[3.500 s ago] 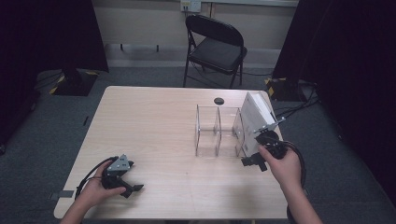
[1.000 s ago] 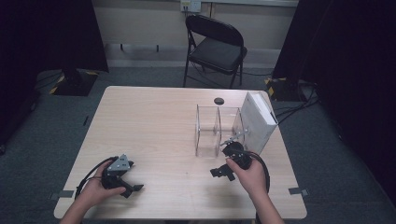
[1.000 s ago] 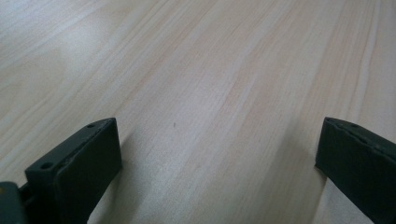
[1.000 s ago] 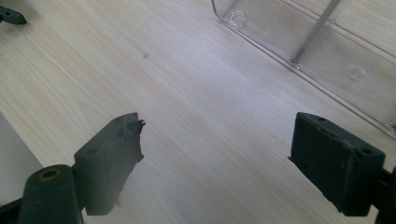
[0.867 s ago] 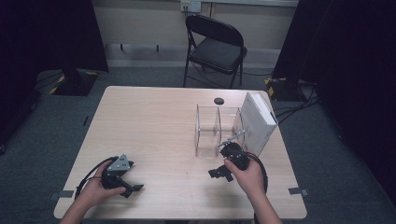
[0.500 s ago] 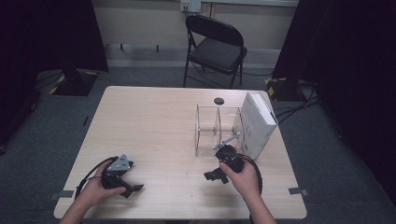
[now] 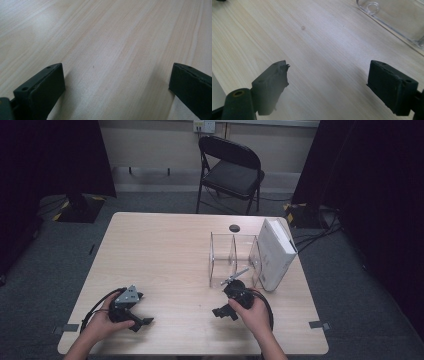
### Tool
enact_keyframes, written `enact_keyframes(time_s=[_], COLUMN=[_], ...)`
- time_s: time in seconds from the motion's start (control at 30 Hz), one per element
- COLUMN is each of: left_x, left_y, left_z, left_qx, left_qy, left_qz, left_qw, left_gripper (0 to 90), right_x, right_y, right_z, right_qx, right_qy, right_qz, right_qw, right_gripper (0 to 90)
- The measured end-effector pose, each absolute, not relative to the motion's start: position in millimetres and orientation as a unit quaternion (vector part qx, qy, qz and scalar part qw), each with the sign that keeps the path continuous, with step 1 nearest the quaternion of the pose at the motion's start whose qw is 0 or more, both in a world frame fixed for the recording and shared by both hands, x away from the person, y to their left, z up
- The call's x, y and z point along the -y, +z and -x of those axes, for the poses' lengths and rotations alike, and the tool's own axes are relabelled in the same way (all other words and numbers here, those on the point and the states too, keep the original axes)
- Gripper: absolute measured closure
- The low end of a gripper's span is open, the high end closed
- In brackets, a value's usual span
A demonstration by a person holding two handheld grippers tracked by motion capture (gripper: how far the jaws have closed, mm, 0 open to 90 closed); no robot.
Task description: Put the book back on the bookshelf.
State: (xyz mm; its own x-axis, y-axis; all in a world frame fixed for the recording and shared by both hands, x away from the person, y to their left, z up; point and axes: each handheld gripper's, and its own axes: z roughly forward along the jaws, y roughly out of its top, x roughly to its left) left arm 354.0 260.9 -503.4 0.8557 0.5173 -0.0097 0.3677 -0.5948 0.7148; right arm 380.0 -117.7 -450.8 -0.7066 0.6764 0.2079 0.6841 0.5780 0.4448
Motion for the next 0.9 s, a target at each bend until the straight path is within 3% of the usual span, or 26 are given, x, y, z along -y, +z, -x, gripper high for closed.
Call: enact_keyframes(time_s=[0.9], left_x=[-261], left_y=[-504], left_z=[-354], left_qx=[-0.249], left_qy=[0.099], left_qz=[-0.887], left_qw=[0.376], left_gripper=[0.0], right_x=[92], right_y=[-474], right_z=[-372], right_qx=[0.907], right_qy=[-0.246], right_qz=[0.342], right_qw=[-0.032], right_gripper=[12.5])
